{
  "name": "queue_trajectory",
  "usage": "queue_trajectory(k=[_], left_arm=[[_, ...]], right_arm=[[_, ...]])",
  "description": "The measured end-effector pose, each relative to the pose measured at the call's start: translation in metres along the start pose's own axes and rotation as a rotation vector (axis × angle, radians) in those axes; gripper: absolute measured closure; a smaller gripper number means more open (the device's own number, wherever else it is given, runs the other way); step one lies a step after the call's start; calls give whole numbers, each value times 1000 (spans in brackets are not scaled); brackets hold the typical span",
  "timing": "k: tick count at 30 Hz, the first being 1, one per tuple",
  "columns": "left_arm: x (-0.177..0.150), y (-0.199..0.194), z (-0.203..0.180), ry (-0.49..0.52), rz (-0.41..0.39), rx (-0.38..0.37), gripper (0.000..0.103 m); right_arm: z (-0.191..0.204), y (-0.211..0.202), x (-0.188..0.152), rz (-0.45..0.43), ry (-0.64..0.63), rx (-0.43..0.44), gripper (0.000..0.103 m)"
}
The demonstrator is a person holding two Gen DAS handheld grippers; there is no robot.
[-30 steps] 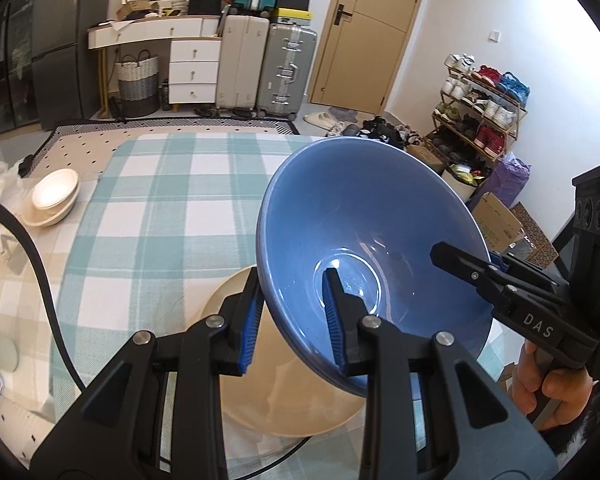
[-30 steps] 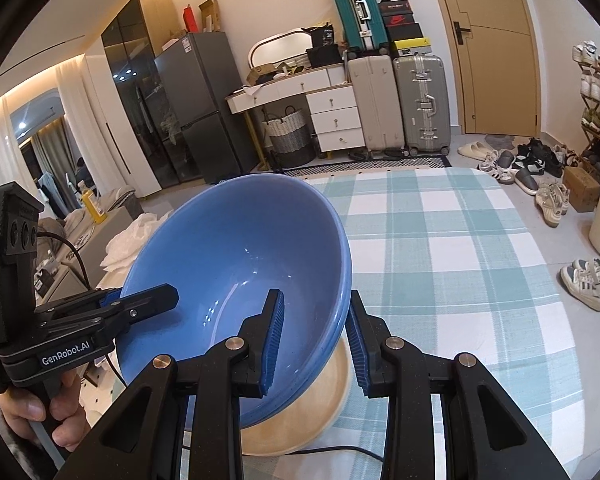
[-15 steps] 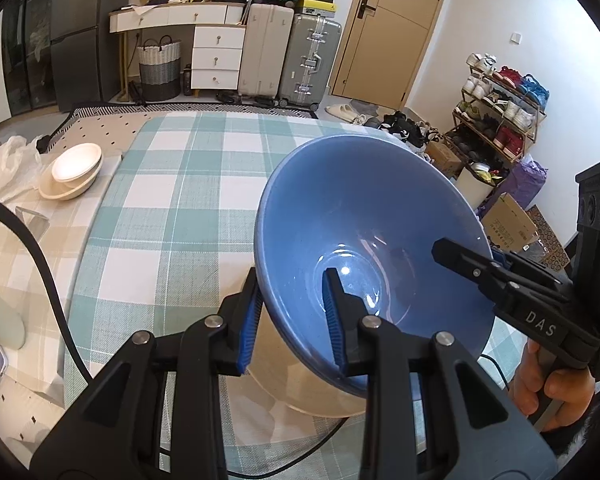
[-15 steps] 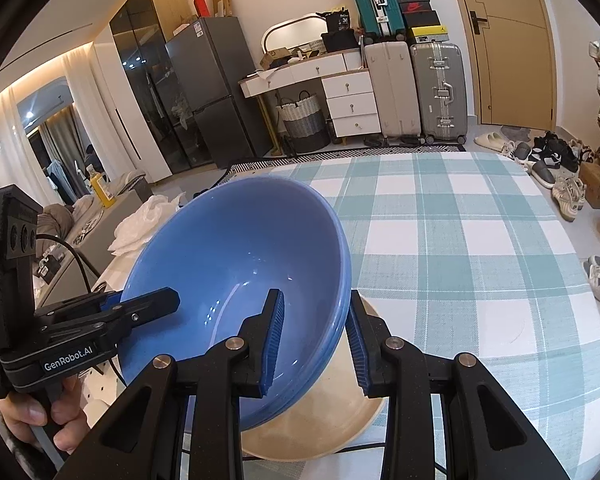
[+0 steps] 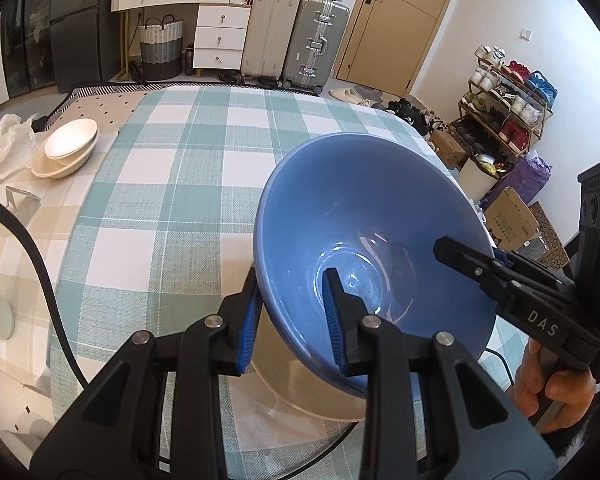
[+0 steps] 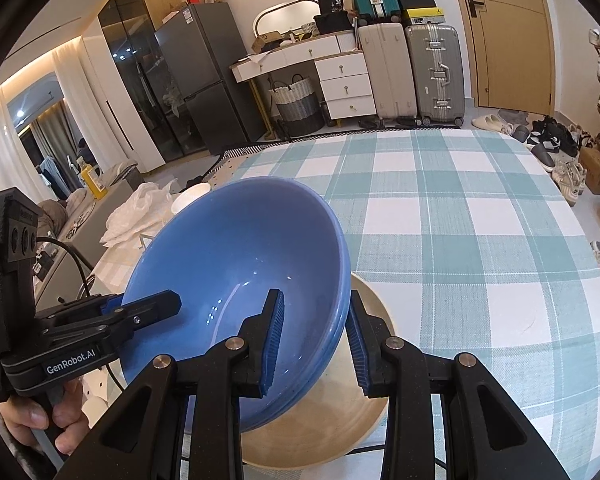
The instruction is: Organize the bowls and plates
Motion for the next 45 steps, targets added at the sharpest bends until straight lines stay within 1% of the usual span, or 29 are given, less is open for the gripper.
queue_trajectory(k=[10,14,23,32,33,34,35,36,37,38,39,40,41,42,44,45], left_arm=[[4,37,7,-10,45,-6,77],[7,44,6,-3,40,-6,77],[18,53,8,-12,22,-5,77],[18,54,7,16,3,11,76],[18,54,6,23,-4,12,75],[17,52,6,31,-11,8,71],[16,50,6,37,-17,3,64],[15,47,6,42,-24,1,59],[15,44,7,47,-31,-1,47],[14,40,9,50,-44,-9,34],[13,35,10,56,-56,-18,28],[12,30,12,68,-77,-30,27],[10,23,14,79,-95,-32,26],[9,18,16,89,-117,-25,24],[5,5,20,111,-169,-15,18],[4,0,22,119,-196,-11,14]], right_arm=[[-8,13,2,56,-6,-17,71],[-12,19,1,66,0,-19,71],[-17,26,1,50,13,-10,71],[-18,26,0,36,6,-1,71],[-18,25,0,35,2,-1,70],[-18,25,0,34,-5,5,67],[-17,23,0,29,-8,18,64],[-17,22,0,24,-14,24,53],[-17,21,-1,23,-22,21,43],[-17,19,-1,21,-38,14,40],[-17,16,-1,14,-49,9,34],[-17,14,-2,4,-64,6,26],[-18,11,-2,-3,-77,9,21],[-19,9,-3,-9,-86,13,14],[-21,2,-4,-36,-105,21,7],[-22,-2,-5,-60,-114,27,2]])
Point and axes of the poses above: each gripper's, at about its wrist camera, not at the fingertips, and y roughly the way its jaws point, z to its left, x to its top, the point moved 2 cm from there along y, roughly the way its jaws point, and after that the axes turned 10 degrees about -y, right-handed, at the moved point
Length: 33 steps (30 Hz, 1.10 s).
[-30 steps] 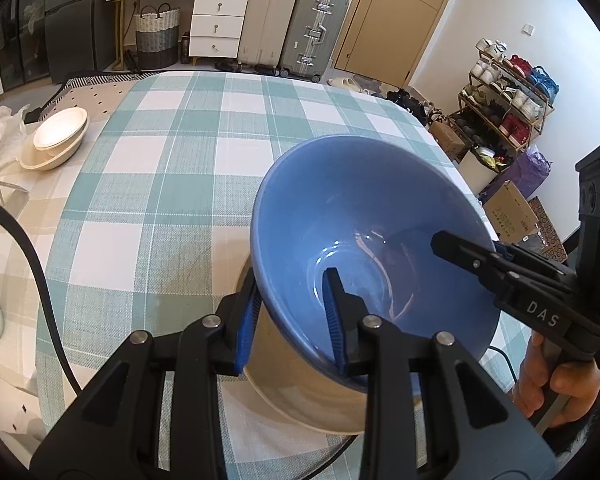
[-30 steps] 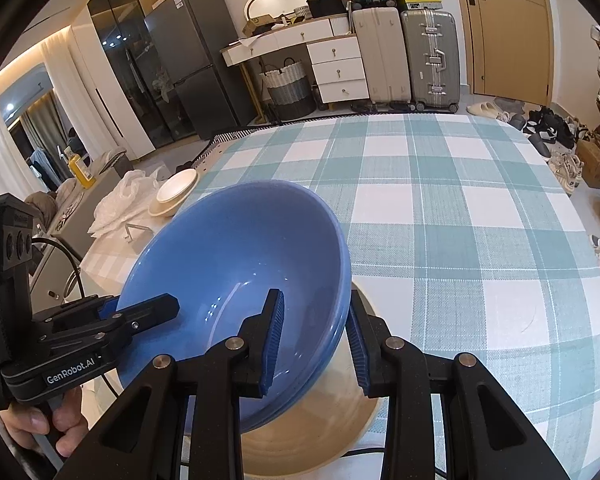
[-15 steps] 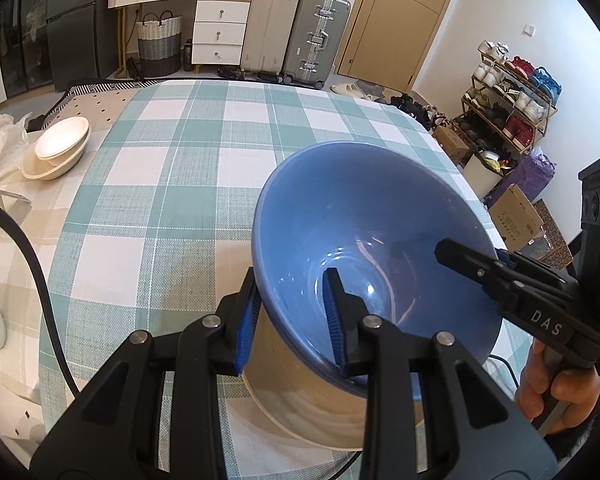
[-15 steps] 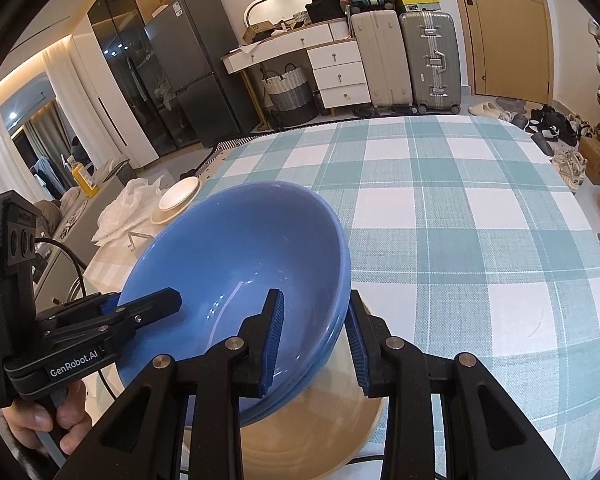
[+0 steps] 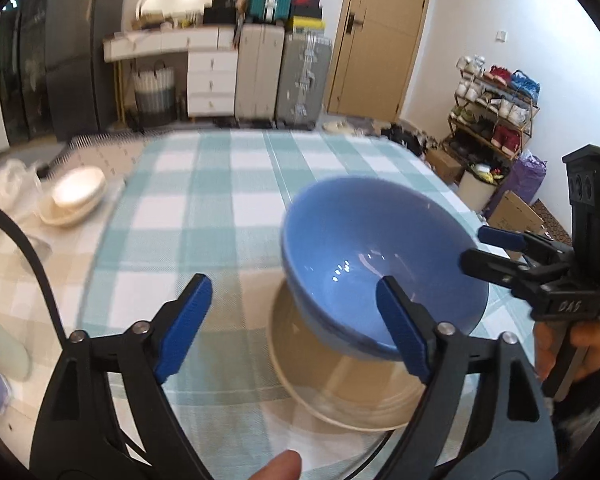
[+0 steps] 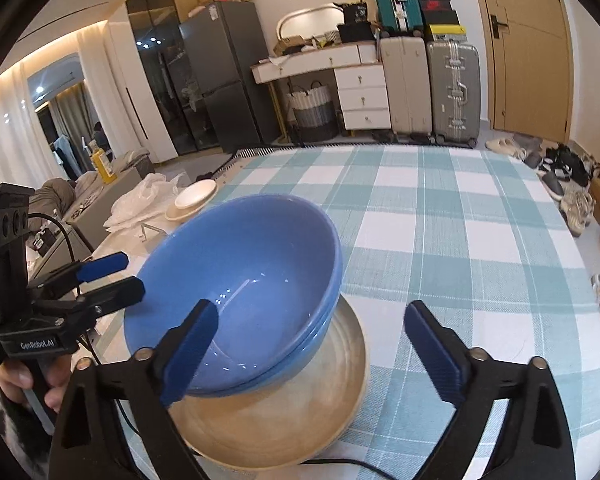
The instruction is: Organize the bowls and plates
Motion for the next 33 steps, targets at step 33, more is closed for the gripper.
queue_trajectory(k=[33], left_arm=[[-74,-3,39,16,-226,-41,2]], right_arm=[[-12,-36,-82,-256,-169,74,1]])
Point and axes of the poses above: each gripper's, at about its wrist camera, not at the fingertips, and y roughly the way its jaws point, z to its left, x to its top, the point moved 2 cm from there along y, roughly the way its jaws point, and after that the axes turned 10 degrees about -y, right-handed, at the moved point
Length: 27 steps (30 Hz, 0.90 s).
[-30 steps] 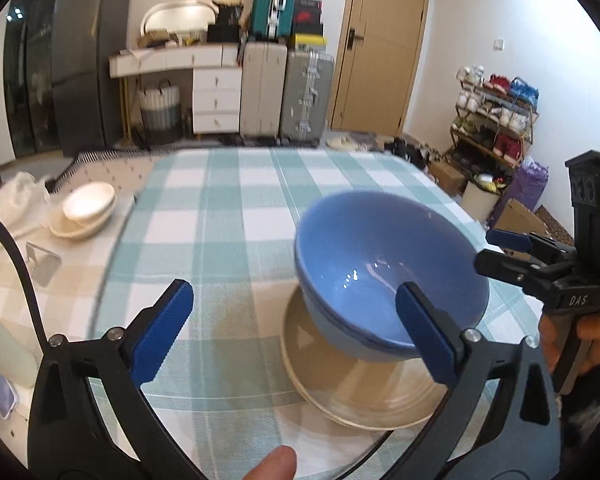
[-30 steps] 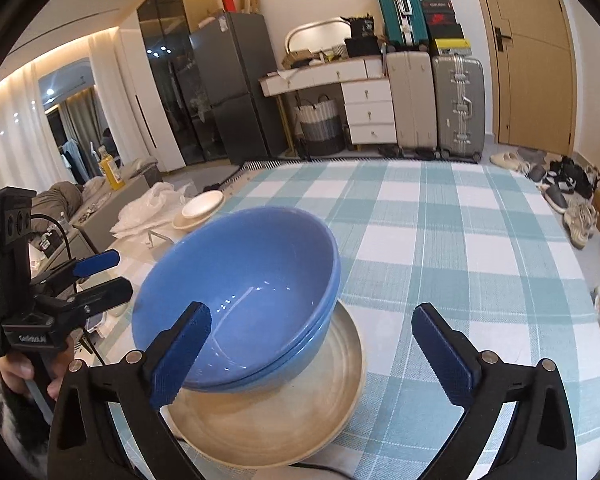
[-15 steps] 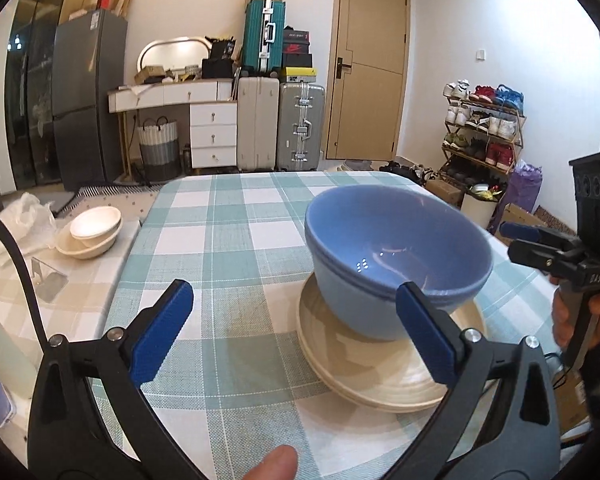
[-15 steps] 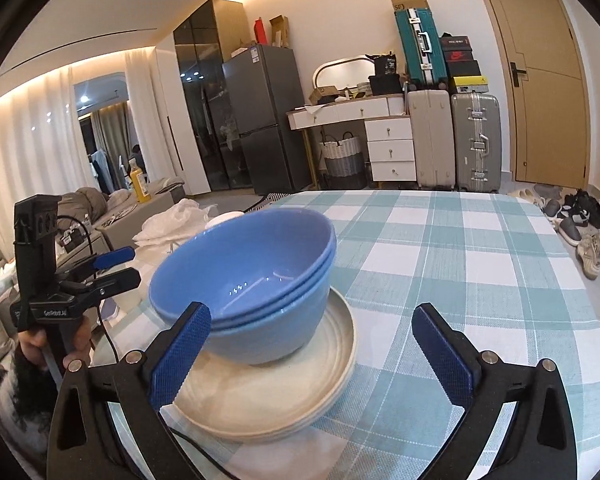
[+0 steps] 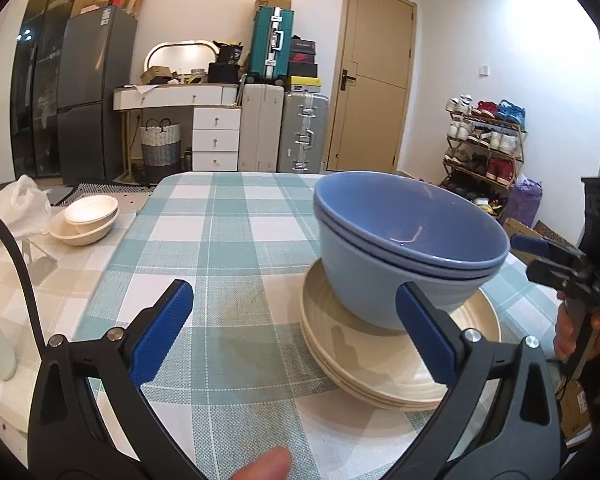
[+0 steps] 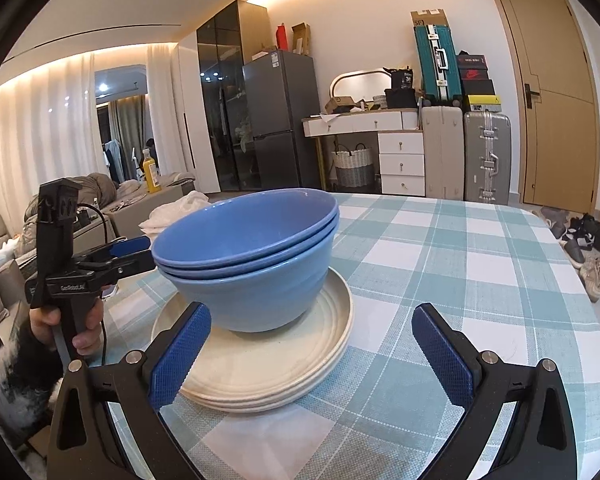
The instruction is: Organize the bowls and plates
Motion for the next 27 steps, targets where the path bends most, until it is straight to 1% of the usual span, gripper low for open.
queue_trajectory(k=[3,9,14,27], left_arm=[[1,0,4,-19,-21,-3,2],[2,0,4,-8,-44,19,2],[1,-4,0,8,-60,-1,2],[2,-5,-2,14,-65,3,2]], right_arm=[[5,4,-2,14,-19,2,1],[6,1,-2,-10,-31,2,1],[4,2,-2,-11,-19,3,1],[-1,1,-4,-35,1,4,1]])
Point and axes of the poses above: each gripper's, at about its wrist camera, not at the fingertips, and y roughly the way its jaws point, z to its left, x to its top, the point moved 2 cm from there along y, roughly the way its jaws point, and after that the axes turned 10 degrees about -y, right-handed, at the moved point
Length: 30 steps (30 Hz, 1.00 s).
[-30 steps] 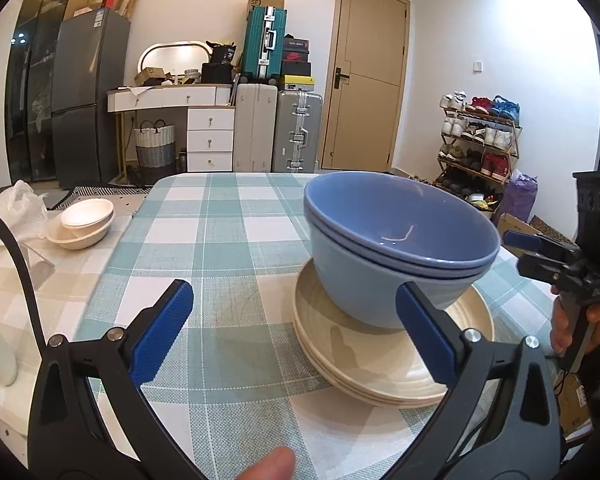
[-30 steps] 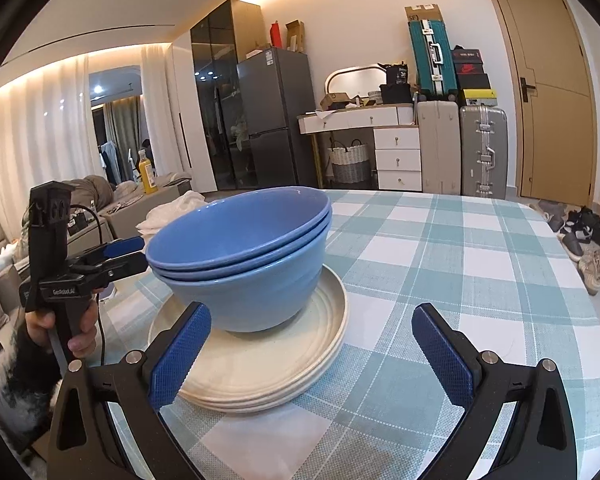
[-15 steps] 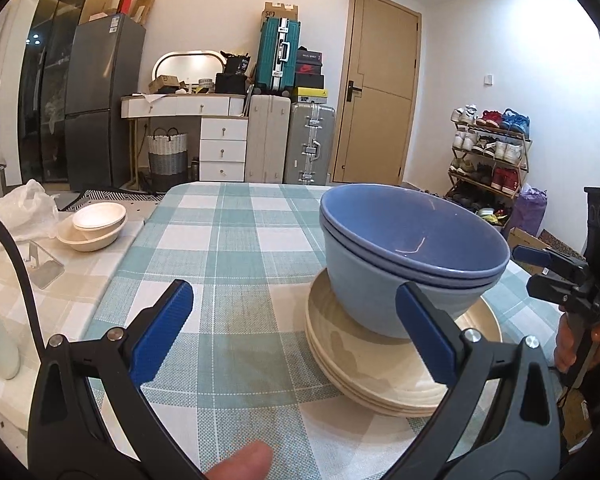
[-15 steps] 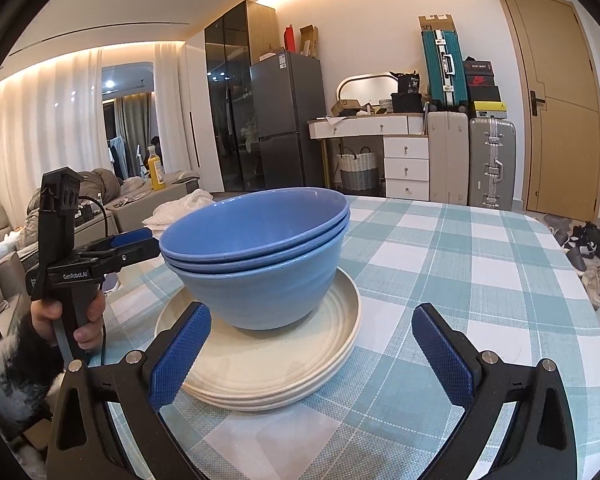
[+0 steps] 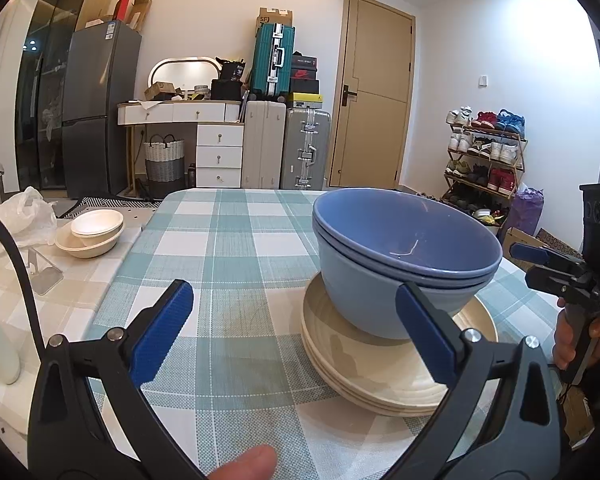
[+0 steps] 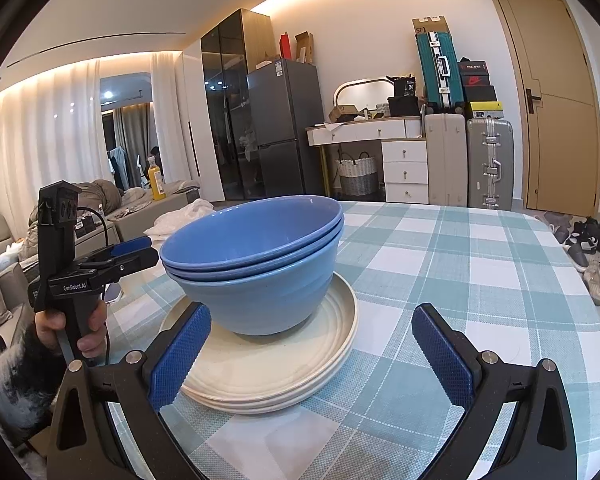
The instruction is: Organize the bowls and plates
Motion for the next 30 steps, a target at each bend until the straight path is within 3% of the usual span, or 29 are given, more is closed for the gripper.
queue_trajectory(k=[30], left_arm=[[0,-1,-3,4,-7,-5,2]], right_arm=[[-1,0,0,-5,5,-1,1]])
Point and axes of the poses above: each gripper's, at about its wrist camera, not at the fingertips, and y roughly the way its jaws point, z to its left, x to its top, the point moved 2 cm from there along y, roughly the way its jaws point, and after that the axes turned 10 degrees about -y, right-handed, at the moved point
